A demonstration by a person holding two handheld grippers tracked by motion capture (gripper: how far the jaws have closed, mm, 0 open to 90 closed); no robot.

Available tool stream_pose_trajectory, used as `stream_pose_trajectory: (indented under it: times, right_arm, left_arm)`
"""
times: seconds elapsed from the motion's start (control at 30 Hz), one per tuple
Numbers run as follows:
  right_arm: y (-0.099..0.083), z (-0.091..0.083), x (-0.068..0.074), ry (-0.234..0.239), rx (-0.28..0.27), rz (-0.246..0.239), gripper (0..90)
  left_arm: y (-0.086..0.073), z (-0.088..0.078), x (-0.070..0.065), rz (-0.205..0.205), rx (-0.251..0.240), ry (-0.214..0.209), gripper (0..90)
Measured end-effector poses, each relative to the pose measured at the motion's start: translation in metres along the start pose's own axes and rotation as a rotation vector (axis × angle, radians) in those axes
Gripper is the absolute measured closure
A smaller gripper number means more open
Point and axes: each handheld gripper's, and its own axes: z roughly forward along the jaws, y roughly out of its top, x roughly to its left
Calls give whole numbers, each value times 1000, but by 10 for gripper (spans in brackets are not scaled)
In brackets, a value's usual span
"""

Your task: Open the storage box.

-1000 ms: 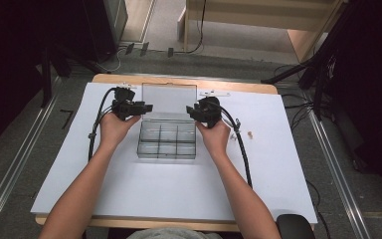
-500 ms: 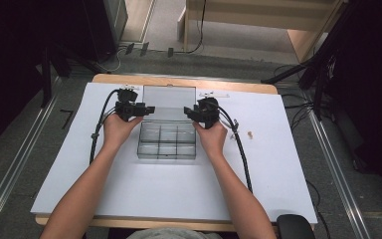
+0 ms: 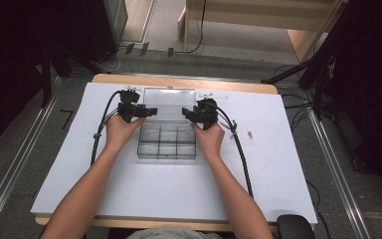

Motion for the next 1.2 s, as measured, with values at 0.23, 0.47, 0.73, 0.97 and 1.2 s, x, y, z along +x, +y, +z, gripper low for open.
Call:
stream_pose_trajectory:
  times: [0.23,0.47,0.73,0.97,1.2]
  right_arm:
    - [-3,5,-2,14,8,38,436]
    - [-4,7,-3,22,20,48,413]
    - [-8,11,-4,26,28,76,367]
    - [-10,15,-4,31,42,101,339]
    - [-10,16,-7,39,57,115,325]
  left_arm:
    - [-1,5,3,-34,15,-20,362]
    - [-2,8,4,-54,28,-32,339]
    - [-3,12,5,-71,45,-36,302]
    - [-3,14,5,-89,54,-31,285]
    - [-4,16,8,-113,68,-44,274]
